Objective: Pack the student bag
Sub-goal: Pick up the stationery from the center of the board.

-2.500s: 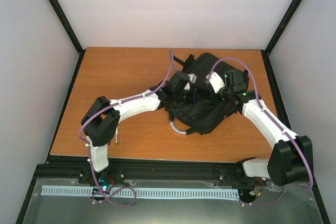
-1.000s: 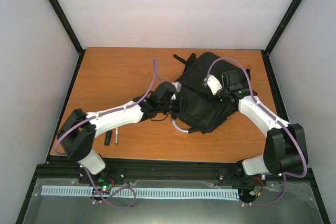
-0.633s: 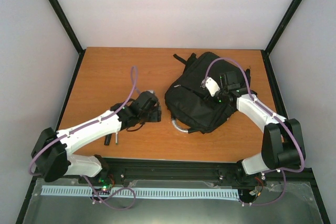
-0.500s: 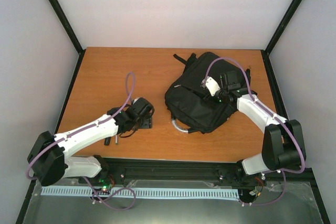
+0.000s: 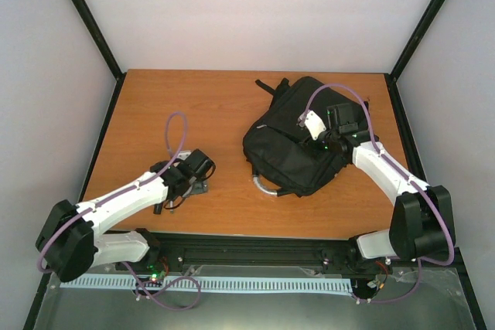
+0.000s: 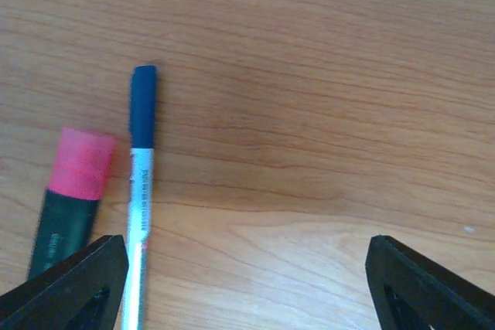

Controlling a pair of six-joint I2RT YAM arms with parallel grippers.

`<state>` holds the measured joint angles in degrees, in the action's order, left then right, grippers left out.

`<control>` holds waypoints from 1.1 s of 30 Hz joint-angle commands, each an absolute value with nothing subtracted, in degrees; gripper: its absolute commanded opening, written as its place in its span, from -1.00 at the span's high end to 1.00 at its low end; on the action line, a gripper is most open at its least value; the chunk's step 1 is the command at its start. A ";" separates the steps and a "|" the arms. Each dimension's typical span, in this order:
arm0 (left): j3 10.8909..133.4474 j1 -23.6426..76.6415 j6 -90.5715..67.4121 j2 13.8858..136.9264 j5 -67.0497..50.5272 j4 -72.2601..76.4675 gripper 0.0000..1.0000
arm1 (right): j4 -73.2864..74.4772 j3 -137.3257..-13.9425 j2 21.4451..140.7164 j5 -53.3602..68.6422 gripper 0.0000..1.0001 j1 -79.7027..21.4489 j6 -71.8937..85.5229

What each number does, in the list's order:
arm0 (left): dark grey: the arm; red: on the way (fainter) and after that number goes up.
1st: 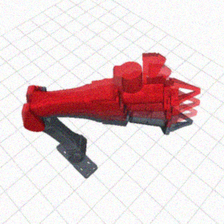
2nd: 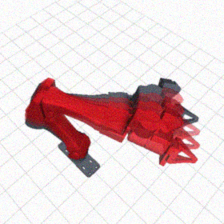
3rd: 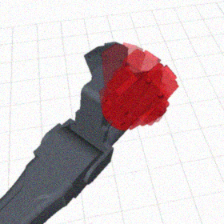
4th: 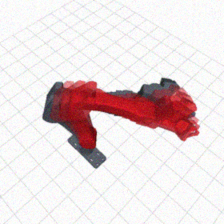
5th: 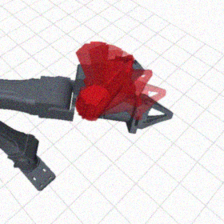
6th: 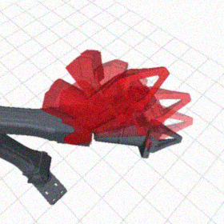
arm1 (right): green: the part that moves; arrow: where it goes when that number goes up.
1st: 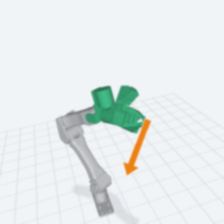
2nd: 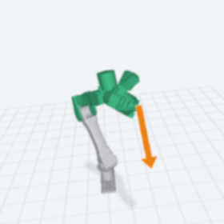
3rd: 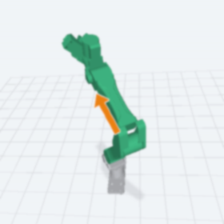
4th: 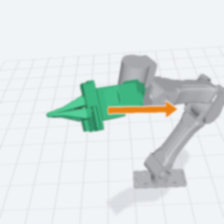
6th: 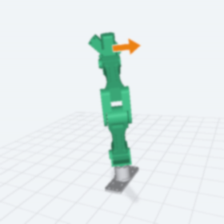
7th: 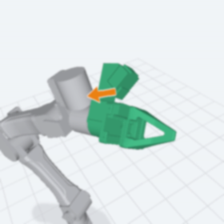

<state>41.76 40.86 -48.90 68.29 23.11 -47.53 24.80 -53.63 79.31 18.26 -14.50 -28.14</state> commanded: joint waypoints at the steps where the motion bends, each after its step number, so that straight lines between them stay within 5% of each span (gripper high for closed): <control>1: 38.78 37.13 -53.14 67.29 25.47 -48.17 -0.76 | 24.86 -54.14 78.28 19.07 0.06 -14.90 -28.04; 33: 30.24 31.11 -50.89 69.37 18.45 -36.14 -0.26 | 24.87 -53.96 78.60 18.85 0.08 -14.48 -28.12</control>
<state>30.00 31.81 -51.00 68.51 18.61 -37.87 24.84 -53.60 79.31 18.48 -14.50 -28.16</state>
